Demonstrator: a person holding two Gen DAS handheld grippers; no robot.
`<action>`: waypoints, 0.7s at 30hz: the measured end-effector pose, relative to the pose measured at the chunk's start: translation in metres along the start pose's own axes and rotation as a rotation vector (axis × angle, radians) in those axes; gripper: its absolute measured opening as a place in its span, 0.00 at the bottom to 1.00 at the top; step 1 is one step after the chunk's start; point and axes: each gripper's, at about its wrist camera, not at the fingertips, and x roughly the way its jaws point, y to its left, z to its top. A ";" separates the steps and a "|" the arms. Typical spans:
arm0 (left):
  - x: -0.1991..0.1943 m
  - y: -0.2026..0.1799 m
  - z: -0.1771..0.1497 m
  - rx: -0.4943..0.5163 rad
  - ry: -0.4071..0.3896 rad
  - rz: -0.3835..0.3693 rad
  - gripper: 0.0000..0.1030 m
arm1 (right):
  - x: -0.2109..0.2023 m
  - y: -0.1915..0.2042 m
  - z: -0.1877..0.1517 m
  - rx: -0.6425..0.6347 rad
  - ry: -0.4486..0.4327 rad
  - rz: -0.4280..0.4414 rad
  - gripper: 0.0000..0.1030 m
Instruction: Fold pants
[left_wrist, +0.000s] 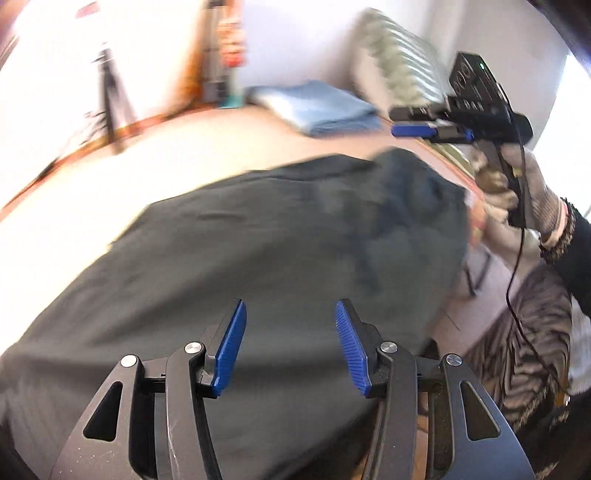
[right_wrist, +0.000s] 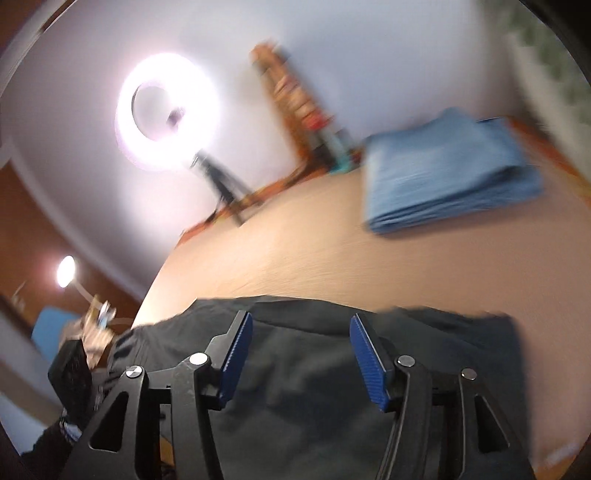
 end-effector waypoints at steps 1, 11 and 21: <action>-0.001 0.011 -0.001 -0.029 -0.007 0.013 0.48 | 0.018 0.006 0.008 -0.018 0.039 0.017 0.59; -0.004 0.097 -0.017 -0.236 0.001 0.149 0.48 | 0.157 0.026 0.041 -0.019 0.324 0.131 0.67; -0.012 0.120 0.015 -0.290 -0.098 0.124 0.48 | 0.166 0.069 0.010 -0.225 0.359 0.117 0.06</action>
